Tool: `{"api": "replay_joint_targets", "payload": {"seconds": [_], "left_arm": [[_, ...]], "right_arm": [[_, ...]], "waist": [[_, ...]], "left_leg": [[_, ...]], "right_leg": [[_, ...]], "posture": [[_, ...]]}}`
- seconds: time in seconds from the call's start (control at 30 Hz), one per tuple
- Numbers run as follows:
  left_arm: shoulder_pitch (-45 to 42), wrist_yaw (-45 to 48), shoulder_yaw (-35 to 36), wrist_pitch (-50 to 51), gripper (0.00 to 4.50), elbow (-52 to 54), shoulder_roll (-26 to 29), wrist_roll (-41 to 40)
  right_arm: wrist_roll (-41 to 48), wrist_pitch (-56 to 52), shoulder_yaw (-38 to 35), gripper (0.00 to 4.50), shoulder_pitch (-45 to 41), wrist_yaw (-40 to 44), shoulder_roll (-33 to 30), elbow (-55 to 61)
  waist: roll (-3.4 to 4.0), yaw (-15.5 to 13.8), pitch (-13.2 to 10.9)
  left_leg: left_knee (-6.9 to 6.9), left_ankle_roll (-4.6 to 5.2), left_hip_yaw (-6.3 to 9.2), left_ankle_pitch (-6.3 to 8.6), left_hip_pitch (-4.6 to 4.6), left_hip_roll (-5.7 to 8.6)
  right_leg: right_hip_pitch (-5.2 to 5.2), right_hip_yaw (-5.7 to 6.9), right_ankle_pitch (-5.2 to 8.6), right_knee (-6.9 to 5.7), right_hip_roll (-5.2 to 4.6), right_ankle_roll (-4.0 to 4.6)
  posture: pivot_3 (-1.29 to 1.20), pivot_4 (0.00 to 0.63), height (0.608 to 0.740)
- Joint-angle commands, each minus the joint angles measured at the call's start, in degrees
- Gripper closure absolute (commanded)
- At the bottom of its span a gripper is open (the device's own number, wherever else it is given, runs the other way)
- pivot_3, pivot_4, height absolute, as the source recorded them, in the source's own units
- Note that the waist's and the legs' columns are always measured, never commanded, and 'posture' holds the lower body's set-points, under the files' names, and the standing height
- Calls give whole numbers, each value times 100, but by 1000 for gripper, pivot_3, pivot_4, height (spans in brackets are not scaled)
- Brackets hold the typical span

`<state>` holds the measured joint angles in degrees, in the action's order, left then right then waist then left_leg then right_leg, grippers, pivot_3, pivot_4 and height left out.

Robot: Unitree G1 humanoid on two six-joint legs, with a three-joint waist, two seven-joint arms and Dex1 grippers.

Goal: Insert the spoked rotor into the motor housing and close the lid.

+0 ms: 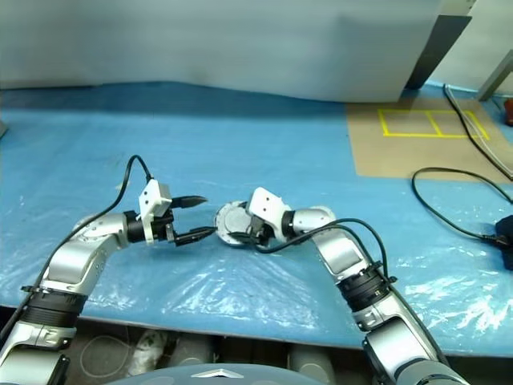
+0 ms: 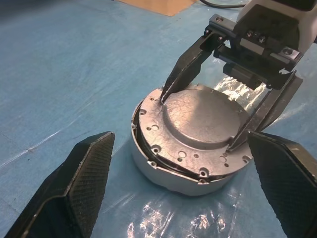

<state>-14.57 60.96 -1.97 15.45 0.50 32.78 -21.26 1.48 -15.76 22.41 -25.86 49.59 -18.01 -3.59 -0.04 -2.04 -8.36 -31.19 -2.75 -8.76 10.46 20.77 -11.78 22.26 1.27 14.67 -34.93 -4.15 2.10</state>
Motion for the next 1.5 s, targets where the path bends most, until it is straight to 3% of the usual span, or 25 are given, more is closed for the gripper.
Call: {"api": "replay_joint_targets", "payload": {"seconds": [0.03,0.33,0.57,0.8,1.07,1.2,1.5], "left_arm": [[32,-5,70,-31,0,179,55,-47],[-46,8,50,-54,0,96,33,-26],[-1,20,49,-26,0,137,53,-38],[6,24,36,-15,0,139,62,-32],[-20,-14,24,-44,0,107,19,-16],[-46,-34,30,-64,0,70,1,-8],[-153,-4,-10,-85,0,-34,-29,22]], "right_arm": [[-46,-46,-47,1319,35,-150,45,-121],[-86,-46,73,1319,-25,0,55,-23],[-410,407,-29,1319,-322,-583,309,-859],[-277,474,51,1319,-386,-246,296,-892],[941,-1884,-523,1319,-753,227,446,42],[1229,-2376,-677,1319,-834,181,435,467],[364,-958,-125,1319,-817,-242,373,654]], "waist": [[0,-11,0],[0,-21,0],[1,-14,-1],[1,-36,-1],[1,-52,-1],[1,-58,-2],[-2,-55,-4]], "left_leg": [[-4,0,0,0,-1,0],[-9,1,0,-1,11,0],[-10,1,0,-1,8,-1],[-13,1,0,-1,10,0],[-10,1,2,-1,30,0],[-1,0,2,-1,43,-2],[-7,-1,3,-2,64,0]], "right_leg": [[-2,-1,-1,0,0,1],[3,0,-3,2,0,3],[6,0,-3,-8,1,4],[3,0,-3,-6,-2,4],[14,7,-16,-4,-1,-17],[27,14,-18,-5,2,-20],[52,13,-19,-17,1,-22]], "posture": [[0,150,740],[0,150,740],[0,150,740],[0,150,740],[0,150,740],[0,150,740],[0,150,740]]}}
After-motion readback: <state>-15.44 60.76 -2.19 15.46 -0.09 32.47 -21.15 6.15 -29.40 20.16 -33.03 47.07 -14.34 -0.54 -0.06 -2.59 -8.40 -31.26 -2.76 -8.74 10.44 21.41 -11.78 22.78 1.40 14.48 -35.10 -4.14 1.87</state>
